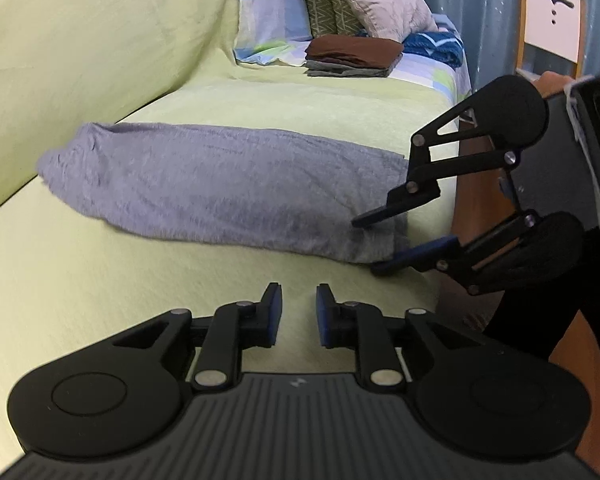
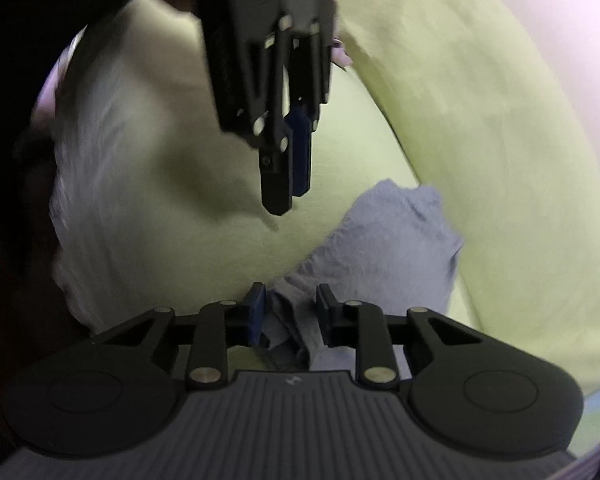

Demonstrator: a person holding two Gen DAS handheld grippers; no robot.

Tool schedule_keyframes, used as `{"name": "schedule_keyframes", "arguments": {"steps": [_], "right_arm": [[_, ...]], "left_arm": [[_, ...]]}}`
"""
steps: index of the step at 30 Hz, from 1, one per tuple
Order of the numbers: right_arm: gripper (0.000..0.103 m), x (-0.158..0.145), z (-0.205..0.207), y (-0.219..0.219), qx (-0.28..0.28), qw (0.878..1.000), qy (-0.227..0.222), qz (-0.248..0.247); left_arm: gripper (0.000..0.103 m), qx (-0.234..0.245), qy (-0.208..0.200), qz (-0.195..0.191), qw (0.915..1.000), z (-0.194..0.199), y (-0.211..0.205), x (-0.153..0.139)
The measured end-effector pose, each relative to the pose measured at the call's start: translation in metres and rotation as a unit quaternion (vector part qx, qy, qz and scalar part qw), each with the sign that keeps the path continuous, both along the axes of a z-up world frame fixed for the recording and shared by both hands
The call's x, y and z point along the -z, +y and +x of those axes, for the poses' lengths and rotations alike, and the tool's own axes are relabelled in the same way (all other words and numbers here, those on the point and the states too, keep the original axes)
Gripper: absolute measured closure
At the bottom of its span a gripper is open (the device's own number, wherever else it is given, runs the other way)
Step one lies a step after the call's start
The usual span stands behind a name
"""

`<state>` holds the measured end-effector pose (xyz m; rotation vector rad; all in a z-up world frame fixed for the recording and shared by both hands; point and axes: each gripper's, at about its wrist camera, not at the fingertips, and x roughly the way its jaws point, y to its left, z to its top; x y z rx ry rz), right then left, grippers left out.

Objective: Fold clothes
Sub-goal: 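Grasp the end of the folded pants with the right gripper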

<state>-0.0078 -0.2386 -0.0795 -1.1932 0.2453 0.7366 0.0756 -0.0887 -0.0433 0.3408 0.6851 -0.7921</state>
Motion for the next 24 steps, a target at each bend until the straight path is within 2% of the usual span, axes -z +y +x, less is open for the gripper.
{"name": "schedule_keyframes", "arguments": {"steps": [2, 5, 6, 8, 10, 12, 16, 19, 21, 24], "right_arm": [[0.101, -0.002, -0.002, 0.000, -0.002, 1.000, -0.007, 0.000], [0.103, -0.017, -0.001, -0.005, 0.016, 0.999, -0.007, 0.038], [0.103, -0.027, 0.003, -0.009, 0.033, 0.997, -0.002, 0.064], [0.103, -0.050, 0.019, -0.023, 0.082, 0.988, 0.026, 0.131], [0.103, -0.070, 0.034, -0.038, 0.125, 0.972, 0.054, 0.191], [0.103, -0.080, 0.045, -0.047, 0.150, 0.963, 0.063, 0.216], [0.103, -0.094, 0.058, -0.059, 0.175, 0.953, 0.059, 0.240], [0.103, -0.095, 0.060, -0.060, 0.177, 0.951, 0.057, 0.247], [0.103, -0.096, 0.061, -0.061, 0.179, 0.948, 0.056, 0.257], [0.103, -0.100, 0.062, -0.065, 0.183, 0.944, 0.052, 0.268]], "left_arm": [[0.081, -0.001, -0.002, -0.001, 1.0000, -0.003, 0.002, 0.002], [0.081, 0.009, -0.018, 0.004, 0.9998, -0.008, -0.001, 0.002], [0.081, 0.016, -0.026, 0.008, 0.9995, -0.011, -0.003, 0.002], [0.078, 0.031, -0.047, 0.015, 0.9983, -0.013, -0.009, 0.001], [0.072, 0.042, -0.061, 0.018, 0.9971, -0.011, -0.015, -0.001], [0.070, 0.050, -0.069, 0.019, 0.9962, -0.007, -0.021, -0.003], [0.070, 0.050, -0.061, -0.009, 0.9968, 0.012, -0.035, -0.006], [0.069, 0.047, -0.063, -0.032, 0.9964, 0.023, -0.043, -0.007], [0.064, 0.040, -0.066, -0.039, 0.9962, 0.036, -0.052, -0.004], [0.063, 0.023, -0.052, -0.040, 0.9976, 0.053, -0.055, 0.001]]}}
